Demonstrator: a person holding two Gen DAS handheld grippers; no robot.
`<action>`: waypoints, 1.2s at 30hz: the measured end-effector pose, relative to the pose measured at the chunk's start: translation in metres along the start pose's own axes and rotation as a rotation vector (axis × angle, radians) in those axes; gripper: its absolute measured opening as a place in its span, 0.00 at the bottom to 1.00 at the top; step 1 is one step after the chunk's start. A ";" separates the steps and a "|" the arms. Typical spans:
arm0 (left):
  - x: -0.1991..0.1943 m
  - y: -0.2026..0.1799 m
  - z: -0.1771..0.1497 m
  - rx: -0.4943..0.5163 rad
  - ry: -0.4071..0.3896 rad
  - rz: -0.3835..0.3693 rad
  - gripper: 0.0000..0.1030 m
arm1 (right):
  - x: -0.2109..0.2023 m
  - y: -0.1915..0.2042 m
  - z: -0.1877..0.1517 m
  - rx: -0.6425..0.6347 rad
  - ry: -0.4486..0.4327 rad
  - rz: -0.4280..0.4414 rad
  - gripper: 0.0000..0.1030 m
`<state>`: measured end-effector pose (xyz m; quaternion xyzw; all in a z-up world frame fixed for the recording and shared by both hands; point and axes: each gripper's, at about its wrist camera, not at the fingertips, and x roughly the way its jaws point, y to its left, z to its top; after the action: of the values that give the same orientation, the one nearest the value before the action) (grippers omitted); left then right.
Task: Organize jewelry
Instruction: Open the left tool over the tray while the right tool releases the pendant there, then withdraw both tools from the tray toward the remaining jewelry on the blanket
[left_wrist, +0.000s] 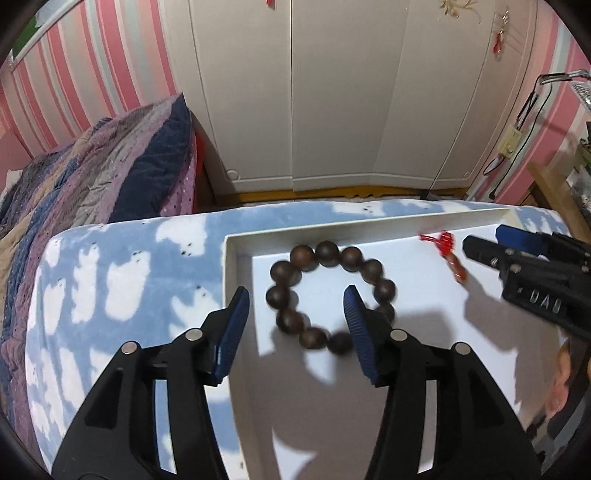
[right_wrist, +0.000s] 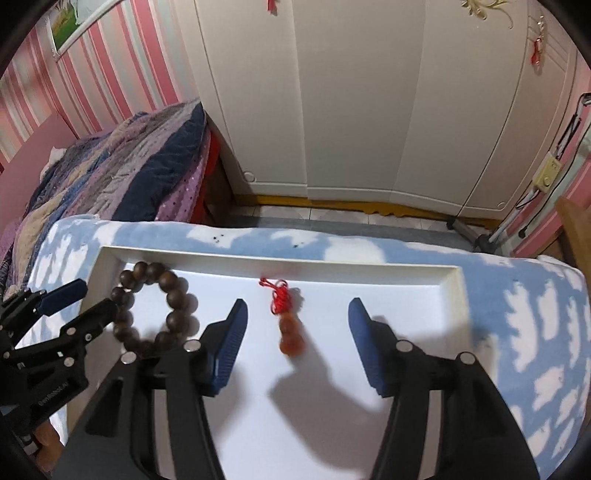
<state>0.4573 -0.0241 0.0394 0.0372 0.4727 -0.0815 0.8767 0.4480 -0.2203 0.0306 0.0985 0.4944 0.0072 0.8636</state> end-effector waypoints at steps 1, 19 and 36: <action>-0.010 0.000 -0.005 0.000 -0.016 0.007 0.56 | -0.009 -0.002 -0.002 0.002 -0.012 0.000 0.56; -0.238 0.010 -0.138 -0.002 -0.326 0.033 0.97 | -0.201 -0.001 -0.146 -0.072 -0.236 -0.028 0.90; -0.238 0.031 -0.217 -0.055 -0.293 0.027 0.97 | -0.225 -0.050 -0.248 0.120 -0.280 -0.130 0.91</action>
<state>0.1558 0.0625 0.1182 0.0072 0.3414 -0.0614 0.9379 0.1166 -0.2536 0.0911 0.1178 0.3742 -0.0918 0.9152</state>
